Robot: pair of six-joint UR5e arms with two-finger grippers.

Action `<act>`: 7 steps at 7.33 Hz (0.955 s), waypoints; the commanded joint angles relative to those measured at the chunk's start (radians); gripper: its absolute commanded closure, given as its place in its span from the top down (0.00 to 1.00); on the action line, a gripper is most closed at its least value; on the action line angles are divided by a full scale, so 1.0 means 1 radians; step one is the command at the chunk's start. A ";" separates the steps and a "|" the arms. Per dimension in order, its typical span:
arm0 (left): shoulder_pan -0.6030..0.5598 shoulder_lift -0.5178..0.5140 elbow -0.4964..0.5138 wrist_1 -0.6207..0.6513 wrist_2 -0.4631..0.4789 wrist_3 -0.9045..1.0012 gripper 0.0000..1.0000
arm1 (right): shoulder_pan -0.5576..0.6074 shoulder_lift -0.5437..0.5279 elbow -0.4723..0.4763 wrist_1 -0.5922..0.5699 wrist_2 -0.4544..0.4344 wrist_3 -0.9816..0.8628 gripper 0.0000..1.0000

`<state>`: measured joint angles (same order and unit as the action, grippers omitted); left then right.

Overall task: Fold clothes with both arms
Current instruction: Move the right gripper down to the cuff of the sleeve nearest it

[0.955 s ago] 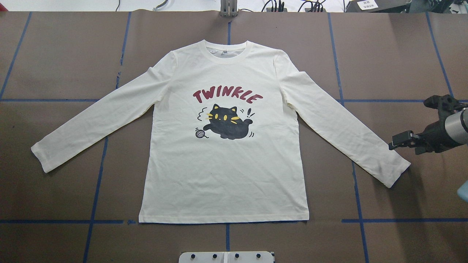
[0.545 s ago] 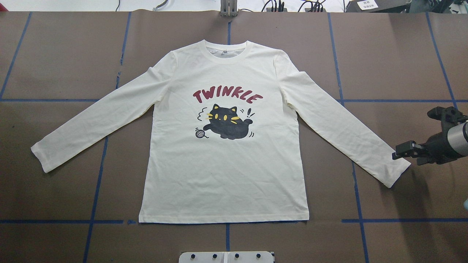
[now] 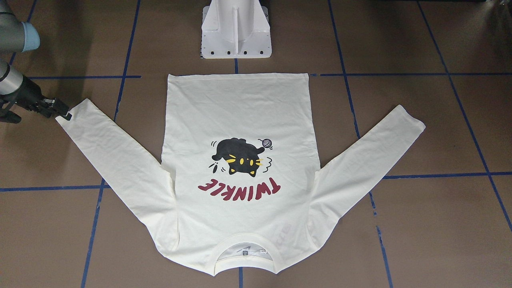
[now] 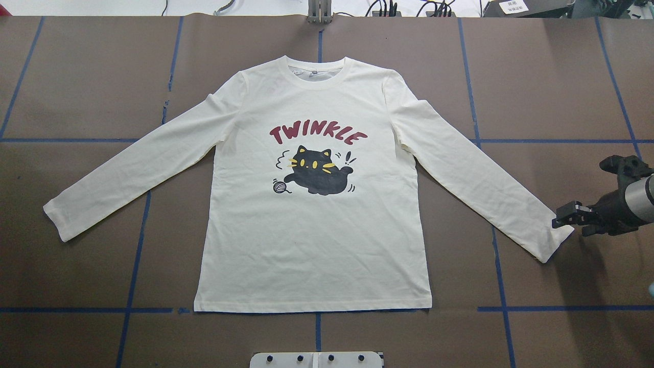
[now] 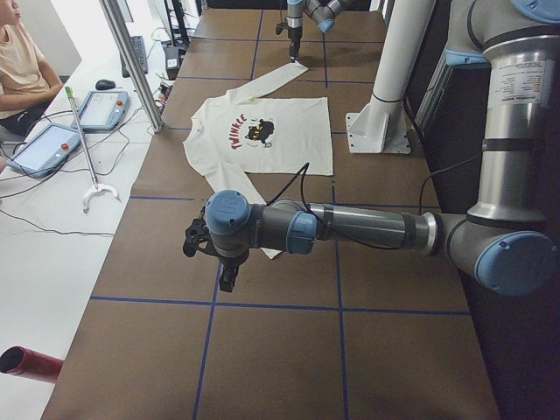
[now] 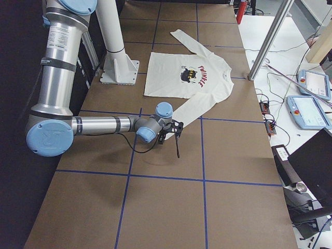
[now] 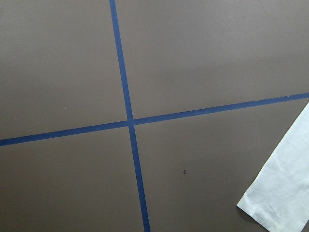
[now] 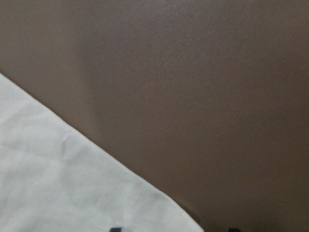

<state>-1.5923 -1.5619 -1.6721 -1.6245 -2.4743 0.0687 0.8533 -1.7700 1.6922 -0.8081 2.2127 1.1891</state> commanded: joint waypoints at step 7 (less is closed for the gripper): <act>0.000 -0.007 -0.008 0.000 0.003 0.002 1.00 | 0.000 0.160 0.192 -0.195 0.048 0.215 0.00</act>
<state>-1.5923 -1.5669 -1.6793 -1.6239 -2.4716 0.0704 0.8532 -1.7192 1.8032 -0.8779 2.2465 1.3187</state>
